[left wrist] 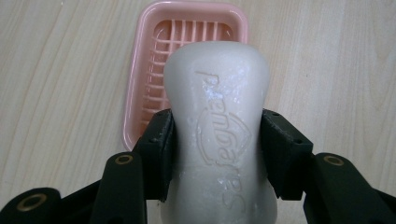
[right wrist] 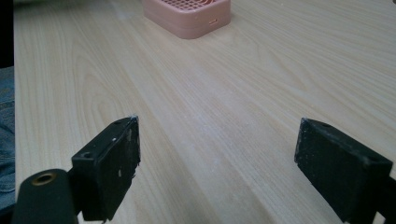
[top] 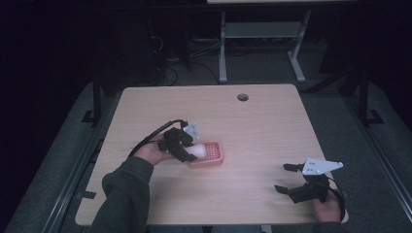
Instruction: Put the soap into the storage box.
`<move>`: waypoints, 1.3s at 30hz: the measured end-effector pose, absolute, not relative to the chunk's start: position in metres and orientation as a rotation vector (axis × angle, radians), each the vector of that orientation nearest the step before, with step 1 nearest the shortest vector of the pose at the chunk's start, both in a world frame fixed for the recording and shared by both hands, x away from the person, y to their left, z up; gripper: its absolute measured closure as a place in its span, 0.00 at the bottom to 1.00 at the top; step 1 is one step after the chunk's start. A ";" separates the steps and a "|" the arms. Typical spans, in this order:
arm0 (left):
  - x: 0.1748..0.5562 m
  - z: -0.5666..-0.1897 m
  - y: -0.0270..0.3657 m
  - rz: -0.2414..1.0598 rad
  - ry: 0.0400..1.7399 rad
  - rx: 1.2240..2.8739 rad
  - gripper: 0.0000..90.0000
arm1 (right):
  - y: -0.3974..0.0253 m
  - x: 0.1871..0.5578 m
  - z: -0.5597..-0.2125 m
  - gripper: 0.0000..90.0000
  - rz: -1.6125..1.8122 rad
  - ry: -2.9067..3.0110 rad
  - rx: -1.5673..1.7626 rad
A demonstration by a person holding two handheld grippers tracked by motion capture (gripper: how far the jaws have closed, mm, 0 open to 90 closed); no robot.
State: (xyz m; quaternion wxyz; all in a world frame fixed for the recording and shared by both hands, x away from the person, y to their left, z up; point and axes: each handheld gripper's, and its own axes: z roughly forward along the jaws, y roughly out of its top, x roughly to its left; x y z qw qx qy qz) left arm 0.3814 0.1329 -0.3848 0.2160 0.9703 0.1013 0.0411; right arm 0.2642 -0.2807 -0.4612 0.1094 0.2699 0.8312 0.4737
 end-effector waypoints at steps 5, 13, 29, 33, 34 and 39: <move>0.385 -0.384 0.130 0.115 0.274 2.685 0.54 | -0.281 0.264 -0.461 0.15 1.393 2.444 0.794; 0.389 -0.389 0.124 0.103 0.274 2.683 0.54 | -0.281 0.264 -0.462 0.15 1.394 2.445 0.799; 0.398 -0.393 0.109 0.111 0.265 2.694 0.54 | -0.283 0.264 -0.462 0.15 1.407 2.435 0.807; 0.400 -0.396 0.105 0.104 0.265 2.698 0.54 | -0.283 0.264 -0.461 0.15 1.410 2.434 0.808; 0.400 -0.396 0.104 0.102 0.263 2.699 0.54 | -0.283 0.264 -0.462 0.15 1.410 2.433 0.807; 0.403 -0.399 0.100 0.093 0.260 2.700 0.54 | -0.284 0.264 -0.461 0.15 1.409 2.434 0.805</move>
